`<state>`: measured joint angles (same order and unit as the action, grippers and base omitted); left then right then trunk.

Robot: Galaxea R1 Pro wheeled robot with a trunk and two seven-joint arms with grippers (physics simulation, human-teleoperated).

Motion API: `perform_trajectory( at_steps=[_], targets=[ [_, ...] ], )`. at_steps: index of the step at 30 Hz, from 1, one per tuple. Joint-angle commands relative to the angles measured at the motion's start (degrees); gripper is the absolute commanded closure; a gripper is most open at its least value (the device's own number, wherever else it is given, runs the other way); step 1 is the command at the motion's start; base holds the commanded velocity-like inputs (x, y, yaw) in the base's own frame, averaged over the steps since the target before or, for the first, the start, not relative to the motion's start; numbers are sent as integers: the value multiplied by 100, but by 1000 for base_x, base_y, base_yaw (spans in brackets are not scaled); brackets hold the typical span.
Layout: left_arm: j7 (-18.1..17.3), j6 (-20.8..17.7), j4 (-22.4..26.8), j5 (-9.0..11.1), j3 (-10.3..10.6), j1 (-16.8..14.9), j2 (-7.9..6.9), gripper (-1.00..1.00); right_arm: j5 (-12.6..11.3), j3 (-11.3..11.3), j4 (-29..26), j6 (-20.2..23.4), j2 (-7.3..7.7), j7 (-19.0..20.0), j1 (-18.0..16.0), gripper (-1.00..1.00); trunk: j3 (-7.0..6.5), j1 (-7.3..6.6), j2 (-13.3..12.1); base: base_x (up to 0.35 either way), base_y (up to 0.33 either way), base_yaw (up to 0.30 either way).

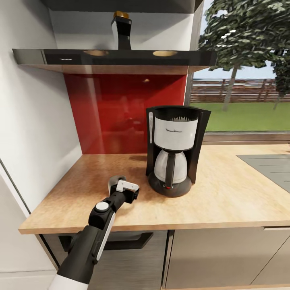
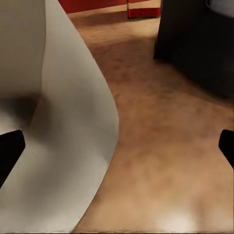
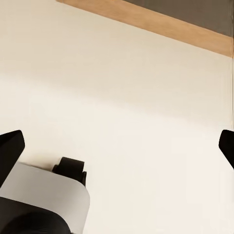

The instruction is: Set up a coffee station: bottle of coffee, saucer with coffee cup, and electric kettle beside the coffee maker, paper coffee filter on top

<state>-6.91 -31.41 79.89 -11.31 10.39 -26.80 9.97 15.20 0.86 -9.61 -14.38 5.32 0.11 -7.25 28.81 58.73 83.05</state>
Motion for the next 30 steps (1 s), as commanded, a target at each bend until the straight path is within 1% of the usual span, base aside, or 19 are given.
perform_trajectory(
  at_steps=[1, 7, 26, 30],
  targets=[
    [-13, -22, -12, -68, -12, 4, 3, -100, 18, 8, -4, -42, 10, 2, -7, -100, 6, 0, 3, 0, 0, 0],
    [144, -4, -153, -93, -27, 28, 3, -100, 18, 10, -27, -102, 33, 4, -18, -100, 6, 0, 3, 0, 0, 0],
    [180, 192, -219, -107, -2, 35, 3, -100, 18, 10, -33, -118, 40, 6, -22, -100, 6, 0, 3, 0, 0, 0],
    [181, 280, -221, -109, -2, 35, 3, -100, 18, 10, -33, -118, 40, 3, -22, -100, 6, 0, 3, 0, 0, 0]
  ],
)
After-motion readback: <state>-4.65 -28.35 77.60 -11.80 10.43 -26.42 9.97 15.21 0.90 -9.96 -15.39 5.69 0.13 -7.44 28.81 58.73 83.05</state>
